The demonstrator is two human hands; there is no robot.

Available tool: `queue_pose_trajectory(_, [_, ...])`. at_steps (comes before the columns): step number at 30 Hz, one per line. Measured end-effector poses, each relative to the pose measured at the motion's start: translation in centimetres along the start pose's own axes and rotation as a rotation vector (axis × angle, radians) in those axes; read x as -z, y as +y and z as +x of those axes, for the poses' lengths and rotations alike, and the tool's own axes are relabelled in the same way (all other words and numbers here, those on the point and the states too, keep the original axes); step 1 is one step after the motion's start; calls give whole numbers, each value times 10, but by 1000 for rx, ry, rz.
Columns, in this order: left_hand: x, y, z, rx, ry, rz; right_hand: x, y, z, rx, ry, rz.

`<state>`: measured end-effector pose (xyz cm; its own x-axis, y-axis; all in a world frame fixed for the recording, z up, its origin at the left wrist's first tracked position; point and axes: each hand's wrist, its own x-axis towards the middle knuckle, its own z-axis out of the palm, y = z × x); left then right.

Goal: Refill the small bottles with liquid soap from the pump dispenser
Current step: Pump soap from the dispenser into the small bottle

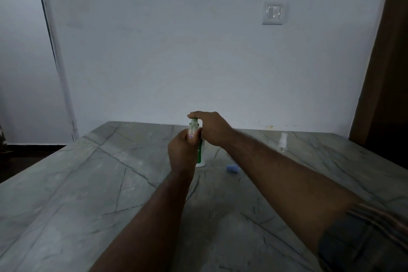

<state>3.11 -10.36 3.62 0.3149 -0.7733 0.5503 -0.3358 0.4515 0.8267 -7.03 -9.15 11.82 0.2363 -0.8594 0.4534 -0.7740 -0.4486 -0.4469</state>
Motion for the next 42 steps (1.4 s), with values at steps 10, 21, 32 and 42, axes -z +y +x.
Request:
queue_pose_trajectory(10, [2, 2, -3, 14, -18, -24, -6, 2, -3, -7, 17, -10])
queue_pose_trajectory(21, [2, 2, -2, 34, -21, -43, -3, 2, -3, -6, 13, 20])
queue_pose_trajectory(32, [2, 6, -3, 8, -18, -14, -4, 6, -1, -10, 34, 32])
queue_pose_trajectory(42, [2, 5, -1, 12, -16, -9, 1, 4, 3, 21, 4, -26])
